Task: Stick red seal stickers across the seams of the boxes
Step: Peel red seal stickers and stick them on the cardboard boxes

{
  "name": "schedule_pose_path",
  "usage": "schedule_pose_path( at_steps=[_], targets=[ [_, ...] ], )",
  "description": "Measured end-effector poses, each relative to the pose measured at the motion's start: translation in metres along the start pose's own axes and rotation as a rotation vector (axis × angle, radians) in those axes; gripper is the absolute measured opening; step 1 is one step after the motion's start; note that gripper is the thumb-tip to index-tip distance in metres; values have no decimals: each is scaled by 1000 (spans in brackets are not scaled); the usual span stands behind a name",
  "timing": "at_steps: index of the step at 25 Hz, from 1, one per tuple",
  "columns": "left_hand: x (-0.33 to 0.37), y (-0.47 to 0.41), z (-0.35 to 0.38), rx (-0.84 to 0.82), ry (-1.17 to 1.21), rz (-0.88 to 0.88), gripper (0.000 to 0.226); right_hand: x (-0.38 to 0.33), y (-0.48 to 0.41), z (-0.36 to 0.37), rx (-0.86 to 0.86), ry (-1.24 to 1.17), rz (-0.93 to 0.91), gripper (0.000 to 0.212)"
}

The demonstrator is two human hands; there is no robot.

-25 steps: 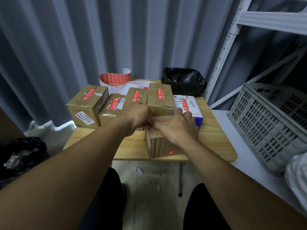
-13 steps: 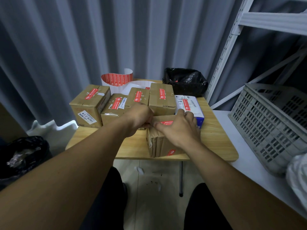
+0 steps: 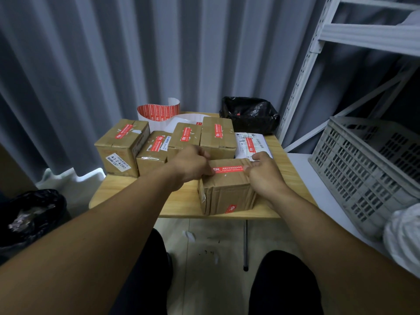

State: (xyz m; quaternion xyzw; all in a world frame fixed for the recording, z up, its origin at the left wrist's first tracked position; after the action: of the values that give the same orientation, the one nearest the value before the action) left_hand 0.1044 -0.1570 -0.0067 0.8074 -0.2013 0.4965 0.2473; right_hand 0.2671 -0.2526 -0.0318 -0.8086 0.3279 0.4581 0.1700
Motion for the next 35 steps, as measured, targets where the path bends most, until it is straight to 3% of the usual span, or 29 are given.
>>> schedule_pose_path(
  at_steps=[6, 10, 13, 16, 20, 31, 35],
  targets=[
    [-1, 13, -8, 126, 78, 15, 19, 9, 6, -14, 56, -146, 58, 18],
    [-2, 30, -1, -128, -13, 49, 62, 14, 19, -19, -114, -284, 148, 23],
    [-6, 39, 15, -242, -89, 87, 84, 21, 32, -13, -310, -207, 173, 36],
    [-3, 40, 15, -134, -61, 90, 59, 15, 38, -17, -291, -156, 88, 26],
    [-8, 36, 1, -76, 67, -35, 30, 8, 41, -26, -256, -199, 44, 14],
    [-35, 21, 9, -21, 99, -162, 44, 18, 24, -12, -114, -72, 29, 37],
    [-42, 15, 10, -30, 75, -199, 46, 21, 10, -6, -64, 6, 22, 24]
  ],
)
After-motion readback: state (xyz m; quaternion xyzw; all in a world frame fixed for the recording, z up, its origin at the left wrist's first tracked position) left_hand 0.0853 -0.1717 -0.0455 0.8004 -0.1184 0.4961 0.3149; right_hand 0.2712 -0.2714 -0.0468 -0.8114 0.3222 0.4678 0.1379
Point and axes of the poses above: each hand's wrist, its own y-axis away from the middle knuckle, its own z-axis out of the palm, x = y × z, the point moved 4 cm from there along -y, towards the middle knuckle
